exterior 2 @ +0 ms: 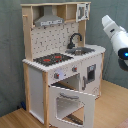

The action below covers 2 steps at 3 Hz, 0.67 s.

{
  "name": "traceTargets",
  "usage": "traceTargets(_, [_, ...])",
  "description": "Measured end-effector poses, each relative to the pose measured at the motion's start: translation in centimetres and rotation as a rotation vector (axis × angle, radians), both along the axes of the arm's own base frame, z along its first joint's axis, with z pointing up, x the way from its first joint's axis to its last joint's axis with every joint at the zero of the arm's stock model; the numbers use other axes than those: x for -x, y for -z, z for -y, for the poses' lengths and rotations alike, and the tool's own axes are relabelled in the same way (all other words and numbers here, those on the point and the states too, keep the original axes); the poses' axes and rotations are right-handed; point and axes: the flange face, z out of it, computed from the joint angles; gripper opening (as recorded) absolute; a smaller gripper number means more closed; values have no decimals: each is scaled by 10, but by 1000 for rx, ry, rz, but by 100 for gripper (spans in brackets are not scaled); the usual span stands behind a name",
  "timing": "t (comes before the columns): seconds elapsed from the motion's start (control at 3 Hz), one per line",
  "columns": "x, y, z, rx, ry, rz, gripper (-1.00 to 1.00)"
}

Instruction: Play with the kitchen

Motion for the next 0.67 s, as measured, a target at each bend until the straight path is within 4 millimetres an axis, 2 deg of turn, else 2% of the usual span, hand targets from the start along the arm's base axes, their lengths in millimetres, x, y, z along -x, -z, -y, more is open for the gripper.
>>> traceTargets(0.33, [-14,-15,17,-94,10,89,100])
traceTargets(0.67, [-38,-25,33,-182,27,158,100])
